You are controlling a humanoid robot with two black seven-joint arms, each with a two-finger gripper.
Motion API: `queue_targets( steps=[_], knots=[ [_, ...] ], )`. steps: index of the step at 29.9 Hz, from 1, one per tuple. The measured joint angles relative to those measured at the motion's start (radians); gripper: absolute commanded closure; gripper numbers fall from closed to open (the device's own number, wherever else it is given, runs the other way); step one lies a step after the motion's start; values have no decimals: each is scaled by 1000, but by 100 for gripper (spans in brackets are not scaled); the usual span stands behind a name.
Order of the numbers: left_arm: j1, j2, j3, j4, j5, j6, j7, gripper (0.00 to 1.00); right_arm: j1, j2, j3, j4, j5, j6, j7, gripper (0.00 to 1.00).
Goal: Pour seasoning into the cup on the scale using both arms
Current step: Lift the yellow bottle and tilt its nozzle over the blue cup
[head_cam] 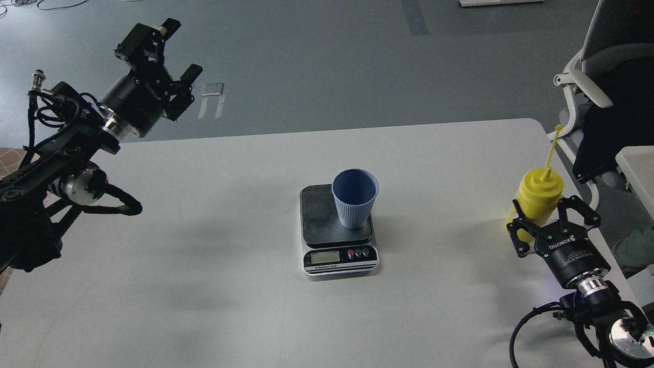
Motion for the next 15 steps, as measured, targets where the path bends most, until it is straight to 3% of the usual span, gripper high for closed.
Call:
queue_targets(
  steps=[15],
  knots=[
    [0, 3, -38, -17, -2, 3, 0, 2, 325, -19, 20, 182, -534, -1, -7, 100]
  ],
)
